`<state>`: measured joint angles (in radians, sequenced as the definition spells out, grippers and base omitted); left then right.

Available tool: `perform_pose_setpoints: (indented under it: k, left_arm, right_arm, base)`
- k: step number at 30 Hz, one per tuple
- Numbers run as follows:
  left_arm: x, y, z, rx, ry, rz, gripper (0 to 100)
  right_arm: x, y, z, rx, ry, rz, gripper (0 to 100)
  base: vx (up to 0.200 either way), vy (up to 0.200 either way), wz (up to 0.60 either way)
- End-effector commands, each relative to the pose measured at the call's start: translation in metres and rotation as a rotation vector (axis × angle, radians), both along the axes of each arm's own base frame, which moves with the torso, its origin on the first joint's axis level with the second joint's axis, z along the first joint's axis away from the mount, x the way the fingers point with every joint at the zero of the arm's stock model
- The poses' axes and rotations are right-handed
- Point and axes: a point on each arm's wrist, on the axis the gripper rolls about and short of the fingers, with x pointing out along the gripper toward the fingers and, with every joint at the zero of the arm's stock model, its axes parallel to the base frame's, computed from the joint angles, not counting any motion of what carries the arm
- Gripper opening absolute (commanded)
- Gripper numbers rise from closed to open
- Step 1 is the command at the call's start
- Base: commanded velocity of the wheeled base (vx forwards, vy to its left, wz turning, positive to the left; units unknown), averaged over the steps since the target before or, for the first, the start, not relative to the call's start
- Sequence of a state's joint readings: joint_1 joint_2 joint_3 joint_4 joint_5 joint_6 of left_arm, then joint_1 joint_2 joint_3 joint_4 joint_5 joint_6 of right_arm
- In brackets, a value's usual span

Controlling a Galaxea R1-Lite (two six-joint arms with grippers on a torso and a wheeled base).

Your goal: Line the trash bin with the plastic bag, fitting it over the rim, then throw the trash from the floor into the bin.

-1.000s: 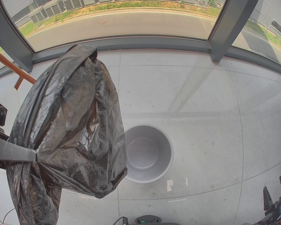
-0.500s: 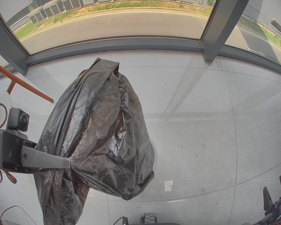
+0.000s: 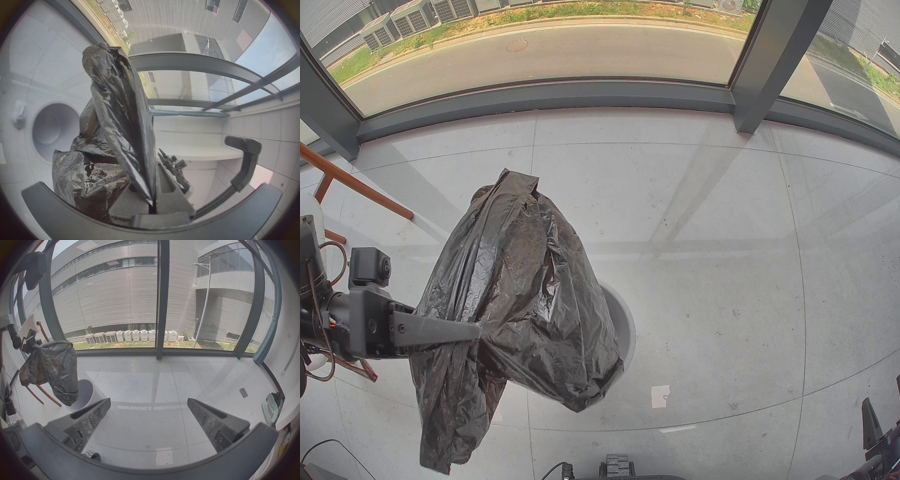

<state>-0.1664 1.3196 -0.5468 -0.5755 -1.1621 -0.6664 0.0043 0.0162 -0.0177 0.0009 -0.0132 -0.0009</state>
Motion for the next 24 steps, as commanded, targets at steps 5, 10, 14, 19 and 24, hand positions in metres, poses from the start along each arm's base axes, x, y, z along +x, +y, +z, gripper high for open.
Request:
perform_pose_setpoints:
  k: [5,10,14,19,24]
  left_arm:
    - [-0.001,-0.033,-0.029,0.132,0.021,0.115,0]
    - [0.002,-0.05,-0.041,0.2,0.028,0.142,0]
    - [0.011,-0.063,-0.049,0.304,-0.052,0.227,0]
    - [0.013,-0.093,-0.065,0.556,-0.09,0.43,0]
    - [0.017,-0.11,-0.067,0.742,-0.188,0.421,0]
  right_arm:
    - [0.001,0.0,-0.005,0.001,0.013,0.0,100]
    - [0.001,0.0,-0.005,0.001,0.014,-0.006,100]
    - [0.001,0.0,-0.005,-0.001,0.019,-0.005,100]
    - [0.001,0.0,-0.005,-0.022,0.015,0.0,100]
    - [0.0,0.0,-0.005,-0.024,0.009,-0.003,100]
  base:
    - [0.0,0.0,0.0]
    - [0.0,0.0,0.0]
    - [0.0,0.0,0.0]
    - [0.0,0.0,0.0]
    - [0.0,0.0,0.0]
